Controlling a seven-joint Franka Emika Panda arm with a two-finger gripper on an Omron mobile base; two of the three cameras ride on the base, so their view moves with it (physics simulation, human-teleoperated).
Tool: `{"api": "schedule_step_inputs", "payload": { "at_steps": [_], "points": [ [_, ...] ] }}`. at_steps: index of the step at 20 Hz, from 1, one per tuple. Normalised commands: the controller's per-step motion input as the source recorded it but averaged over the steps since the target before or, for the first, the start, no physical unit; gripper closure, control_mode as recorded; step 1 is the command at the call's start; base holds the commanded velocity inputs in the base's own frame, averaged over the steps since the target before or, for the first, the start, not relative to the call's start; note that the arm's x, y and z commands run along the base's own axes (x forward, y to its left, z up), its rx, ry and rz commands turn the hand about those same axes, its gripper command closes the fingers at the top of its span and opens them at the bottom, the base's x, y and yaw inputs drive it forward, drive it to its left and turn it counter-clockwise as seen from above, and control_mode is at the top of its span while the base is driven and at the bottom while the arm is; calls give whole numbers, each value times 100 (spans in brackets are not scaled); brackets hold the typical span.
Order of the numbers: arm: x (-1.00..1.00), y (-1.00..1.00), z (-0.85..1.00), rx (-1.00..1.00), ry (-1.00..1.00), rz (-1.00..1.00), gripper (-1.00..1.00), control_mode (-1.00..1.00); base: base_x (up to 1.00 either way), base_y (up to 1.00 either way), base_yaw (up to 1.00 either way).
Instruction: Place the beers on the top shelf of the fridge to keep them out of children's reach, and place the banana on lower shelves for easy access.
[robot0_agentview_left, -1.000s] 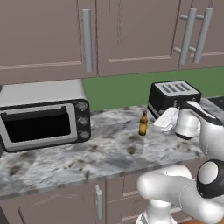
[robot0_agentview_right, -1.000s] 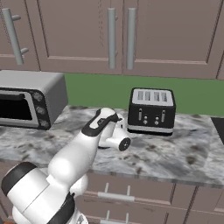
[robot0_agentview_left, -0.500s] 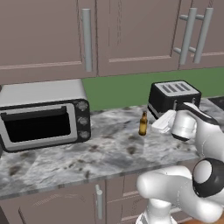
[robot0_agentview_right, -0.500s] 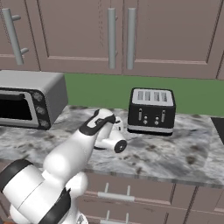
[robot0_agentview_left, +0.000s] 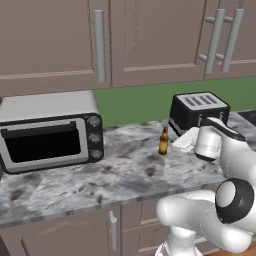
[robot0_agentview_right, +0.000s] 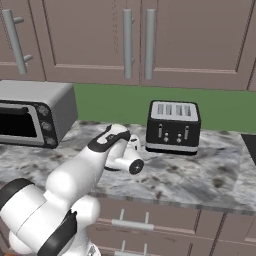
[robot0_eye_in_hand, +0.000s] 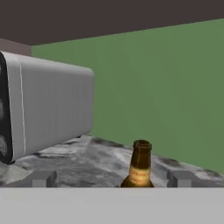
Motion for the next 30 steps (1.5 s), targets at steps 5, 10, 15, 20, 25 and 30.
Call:
{"api": "schedule_step_inputs", "payload": {
  "at_steps": [5,10,15,20,25,30],
  "points": [
    [1,6,-13,0,3,-1,-100,-100,0,0,0],
    [10,14,-21,0,0,0,-100,-100,0,0,0],
    [19,8,-9,0,1,0,-100,-100,0,0,0],
    [23,0,-7,0,0,0,-100,-100,0,0,0],
    [21,0,-10,0,0,-1,-100,-100,0,0,0],
    [19,0,-14,0,0,-1,-100,-100,0,0,0]
  ]
}}
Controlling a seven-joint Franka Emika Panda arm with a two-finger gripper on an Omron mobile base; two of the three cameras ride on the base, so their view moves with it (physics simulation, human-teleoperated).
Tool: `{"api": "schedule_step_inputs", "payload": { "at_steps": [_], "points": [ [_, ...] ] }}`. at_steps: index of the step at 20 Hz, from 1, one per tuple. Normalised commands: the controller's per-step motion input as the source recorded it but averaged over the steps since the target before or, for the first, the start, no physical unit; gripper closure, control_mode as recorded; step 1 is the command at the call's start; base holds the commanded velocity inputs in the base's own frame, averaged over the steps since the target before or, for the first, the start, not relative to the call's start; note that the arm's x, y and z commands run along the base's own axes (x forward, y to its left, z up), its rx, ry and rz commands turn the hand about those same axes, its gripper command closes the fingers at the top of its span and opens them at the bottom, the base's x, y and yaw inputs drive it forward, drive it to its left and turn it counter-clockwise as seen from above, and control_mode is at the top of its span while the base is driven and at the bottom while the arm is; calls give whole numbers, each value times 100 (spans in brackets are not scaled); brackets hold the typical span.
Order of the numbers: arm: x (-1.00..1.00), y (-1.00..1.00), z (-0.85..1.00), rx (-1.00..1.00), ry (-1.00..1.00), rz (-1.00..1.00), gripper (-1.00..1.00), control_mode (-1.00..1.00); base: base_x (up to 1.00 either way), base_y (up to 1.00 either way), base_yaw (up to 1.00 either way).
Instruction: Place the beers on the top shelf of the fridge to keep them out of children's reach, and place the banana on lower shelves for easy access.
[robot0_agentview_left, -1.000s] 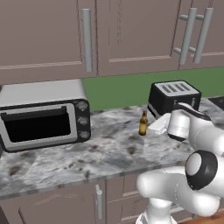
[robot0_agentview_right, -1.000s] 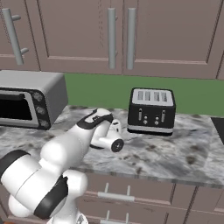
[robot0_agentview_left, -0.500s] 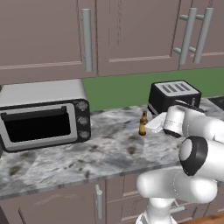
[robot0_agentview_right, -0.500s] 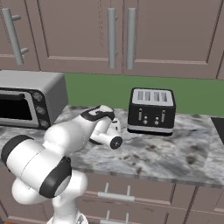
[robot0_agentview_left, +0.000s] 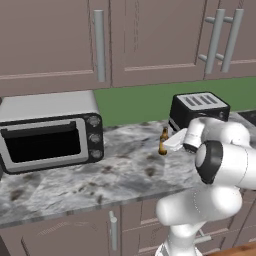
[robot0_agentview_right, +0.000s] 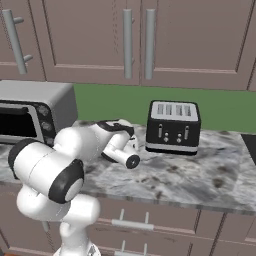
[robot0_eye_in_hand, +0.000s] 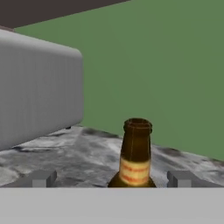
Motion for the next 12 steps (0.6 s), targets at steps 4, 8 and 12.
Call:
{"api": "schedule_step_inputs", "payload": {
  "at_steps": [4,8,12],
  "points": [
    [12,0,-21,0,0,-1,-100,-100,0,0,0],
    [10,0,-21,0,0,-2,-100,-100,0,0,0],
    [12,0,-19,0,0,-1,-100,-100,0,0,0]
  ]
}}
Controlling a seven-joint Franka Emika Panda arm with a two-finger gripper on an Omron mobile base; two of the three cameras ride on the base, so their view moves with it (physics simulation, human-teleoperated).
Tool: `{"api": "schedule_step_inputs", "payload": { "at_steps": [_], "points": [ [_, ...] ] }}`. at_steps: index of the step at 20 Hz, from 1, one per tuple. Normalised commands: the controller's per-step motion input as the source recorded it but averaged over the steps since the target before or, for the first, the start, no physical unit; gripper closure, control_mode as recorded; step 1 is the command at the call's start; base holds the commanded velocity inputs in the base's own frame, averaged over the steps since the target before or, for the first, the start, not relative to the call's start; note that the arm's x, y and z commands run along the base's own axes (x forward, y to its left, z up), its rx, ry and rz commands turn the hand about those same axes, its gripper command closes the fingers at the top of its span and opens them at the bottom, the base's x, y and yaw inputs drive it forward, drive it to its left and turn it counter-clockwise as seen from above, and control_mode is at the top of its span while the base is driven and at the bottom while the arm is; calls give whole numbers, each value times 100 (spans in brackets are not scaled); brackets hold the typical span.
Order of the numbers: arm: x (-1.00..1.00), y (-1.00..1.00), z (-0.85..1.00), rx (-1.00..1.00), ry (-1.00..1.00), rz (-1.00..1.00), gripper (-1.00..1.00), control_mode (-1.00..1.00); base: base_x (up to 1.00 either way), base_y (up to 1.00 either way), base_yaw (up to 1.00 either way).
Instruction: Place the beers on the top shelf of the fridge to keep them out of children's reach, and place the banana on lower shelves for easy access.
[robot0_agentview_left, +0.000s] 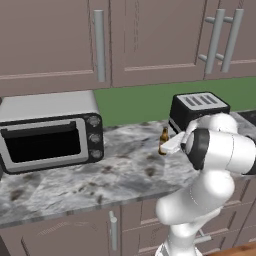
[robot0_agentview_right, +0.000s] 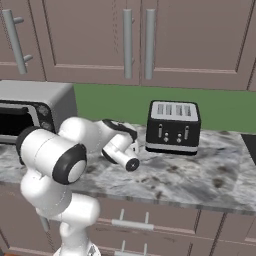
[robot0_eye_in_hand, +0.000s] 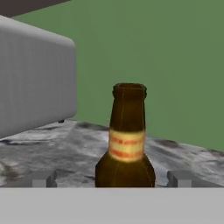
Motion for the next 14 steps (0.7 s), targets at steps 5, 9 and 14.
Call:
{"api": "schedule_step_inputs", "payload": {
  "at_steps": [5,9,14],
  "points": [
    [16,0,-16,0,0,-1,-100,-100,0,0,0],
    [16,0,-14,0,0,-1,-100,-100,0,0,0],
    [10,0,-10,0,0,-1,-100,-100,0,0,0]
  ]
}}
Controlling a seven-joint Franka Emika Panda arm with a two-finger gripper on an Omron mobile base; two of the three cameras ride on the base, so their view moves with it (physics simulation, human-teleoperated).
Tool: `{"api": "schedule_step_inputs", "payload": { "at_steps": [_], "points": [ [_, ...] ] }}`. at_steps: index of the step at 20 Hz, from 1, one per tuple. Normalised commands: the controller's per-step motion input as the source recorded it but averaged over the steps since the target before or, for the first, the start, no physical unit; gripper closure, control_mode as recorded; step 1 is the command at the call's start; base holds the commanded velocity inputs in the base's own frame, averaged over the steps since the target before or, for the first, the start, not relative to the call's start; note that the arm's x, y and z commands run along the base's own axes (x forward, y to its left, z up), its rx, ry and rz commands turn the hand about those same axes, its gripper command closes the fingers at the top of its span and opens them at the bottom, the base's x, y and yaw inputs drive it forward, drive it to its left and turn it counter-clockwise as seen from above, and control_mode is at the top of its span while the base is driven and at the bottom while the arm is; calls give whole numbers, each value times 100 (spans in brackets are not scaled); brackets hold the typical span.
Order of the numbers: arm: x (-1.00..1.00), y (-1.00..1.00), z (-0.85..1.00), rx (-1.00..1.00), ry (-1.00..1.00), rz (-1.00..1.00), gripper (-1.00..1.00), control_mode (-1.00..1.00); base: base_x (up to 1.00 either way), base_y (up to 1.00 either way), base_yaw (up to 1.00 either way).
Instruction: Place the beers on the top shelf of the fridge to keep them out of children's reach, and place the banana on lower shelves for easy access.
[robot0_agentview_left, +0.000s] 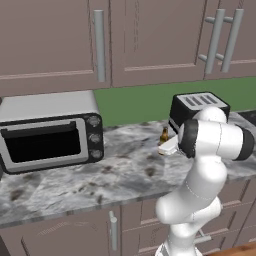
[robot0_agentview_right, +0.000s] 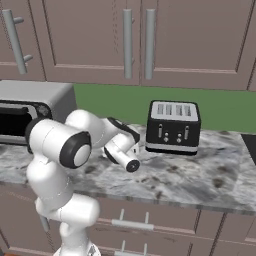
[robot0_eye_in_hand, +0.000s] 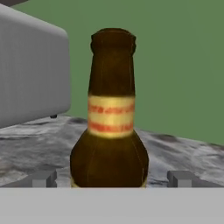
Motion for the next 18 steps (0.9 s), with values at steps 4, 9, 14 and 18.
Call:
{"api": "schedule_step_inputs", "payload": {
  "at_steps": [4,9,14,18],
  "points": [
    [13,0,-6,0,0,-1,-100,-100,0,0,0],
    [16,0,-2,0,0,-1,-100,-100,0,0,0],
    [20,0,0,0,2,-2,-100,-100,0,0,0],
    [5,0,0,0,2,-1,-100,-100,0,0,0]
  ]
}}
